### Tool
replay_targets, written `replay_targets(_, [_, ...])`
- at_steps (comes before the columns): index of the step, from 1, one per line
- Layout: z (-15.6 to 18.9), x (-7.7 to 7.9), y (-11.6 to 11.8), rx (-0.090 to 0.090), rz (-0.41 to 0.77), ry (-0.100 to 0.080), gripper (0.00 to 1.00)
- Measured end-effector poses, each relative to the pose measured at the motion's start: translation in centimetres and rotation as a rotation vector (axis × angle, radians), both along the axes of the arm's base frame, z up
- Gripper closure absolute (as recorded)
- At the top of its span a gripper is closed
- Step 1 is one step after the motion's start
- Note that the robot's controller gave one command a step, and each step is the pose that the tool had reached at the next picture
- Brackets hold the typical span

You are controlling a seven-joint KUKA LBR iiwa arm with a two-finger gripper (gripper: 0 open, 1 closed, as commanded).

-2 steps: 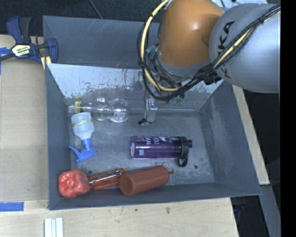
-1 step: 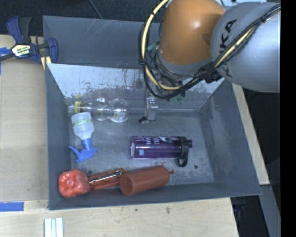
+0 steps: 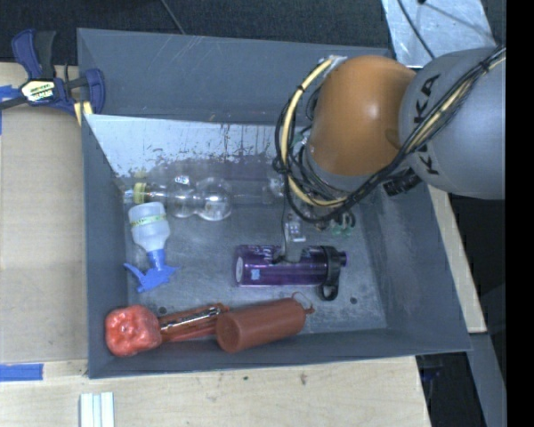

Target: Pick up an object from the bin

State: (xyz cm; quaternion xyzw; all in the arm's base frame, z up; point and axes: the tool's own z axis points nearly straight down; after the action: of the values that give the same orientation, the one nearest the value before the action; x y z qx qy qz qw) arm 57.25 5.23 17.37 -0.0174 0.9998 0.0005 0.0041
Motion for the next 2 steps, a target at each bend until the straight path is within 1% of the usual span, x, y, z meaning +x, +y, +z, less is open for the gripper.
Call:
replay_targets(1, [-3.35,-2.16,-1.96,-0.004,-0.004,0.014,0.0])
replay_targets(2, [-4.13,-2.04,-1.55,-0.001,0.041,0.003,0.0])
